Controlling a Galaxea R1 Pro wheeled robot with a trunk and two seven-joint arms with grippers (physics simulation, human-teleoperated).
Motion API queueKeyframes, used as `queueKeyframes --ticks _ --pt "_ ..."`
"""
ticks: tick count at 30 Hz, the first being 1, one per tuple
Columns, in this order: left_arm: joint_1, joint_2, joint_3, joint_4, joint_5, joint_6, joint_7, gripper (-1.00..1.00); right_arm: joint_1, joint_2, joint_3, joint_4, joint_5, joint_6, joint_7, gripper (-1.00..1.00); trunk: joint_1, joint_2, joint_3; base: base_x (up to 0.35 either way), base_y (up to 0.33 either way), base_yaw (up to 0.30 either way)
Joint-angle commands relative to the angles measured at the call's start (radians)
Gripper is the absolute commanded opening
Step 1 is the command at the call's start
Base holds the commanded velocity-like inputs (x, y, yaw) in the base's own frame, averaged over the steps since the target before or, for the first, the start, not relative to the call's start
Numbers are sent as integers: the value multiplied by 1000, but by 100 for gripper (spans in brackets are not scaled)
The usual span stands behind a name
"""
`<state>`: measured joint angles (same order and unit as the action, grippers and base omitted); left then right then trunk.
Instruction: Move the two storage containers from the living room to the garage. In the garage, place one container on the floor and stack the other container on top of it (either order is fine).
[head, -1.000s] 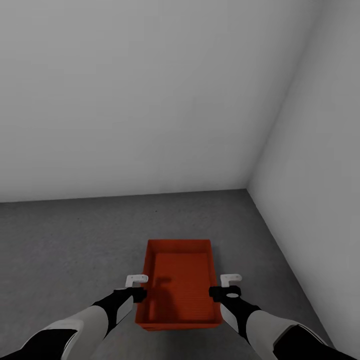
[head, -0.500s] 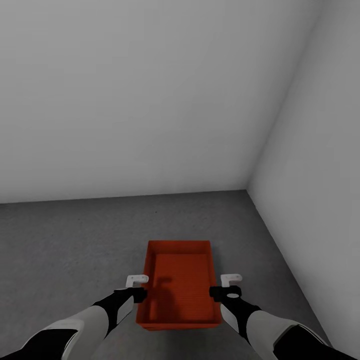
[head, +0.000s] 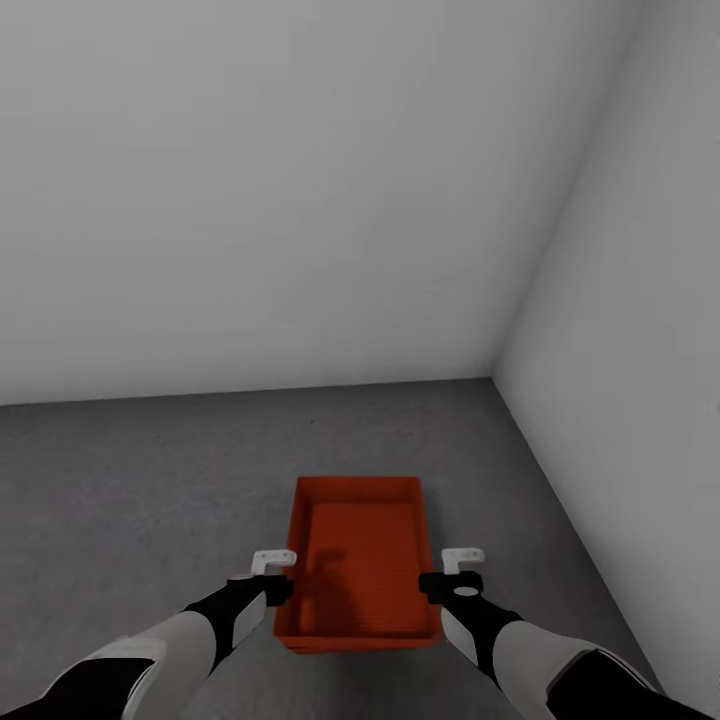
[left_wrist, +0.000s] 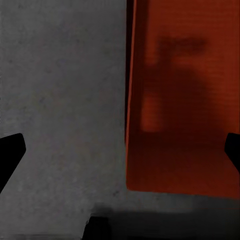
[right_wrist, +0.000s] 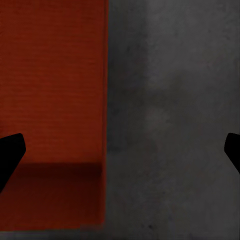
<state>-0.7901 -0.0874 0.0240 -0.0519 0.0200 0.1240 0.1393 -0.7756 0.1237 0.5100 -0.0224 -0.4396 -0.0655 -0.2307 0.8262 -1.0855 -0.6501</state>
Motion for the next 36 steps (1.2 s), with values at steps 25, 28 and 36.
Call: queueKeyframes --ticks 25,28,36 --pt "0 1 2 1 0 -2 3 100 -1 2 8 4 -11 -7 -22 100 0 -1 2 -313 0 0" --pt "-1 1 2 1 1 -1 2 100 -1 4 7 4 -13 -11 -67 100 0 -1 6 -61 0 0" --pt "-1 1 1 2 4 2 3 100 -1 5 7 4 -13 -13 -82 100 0 -1 19 -9 0 0"
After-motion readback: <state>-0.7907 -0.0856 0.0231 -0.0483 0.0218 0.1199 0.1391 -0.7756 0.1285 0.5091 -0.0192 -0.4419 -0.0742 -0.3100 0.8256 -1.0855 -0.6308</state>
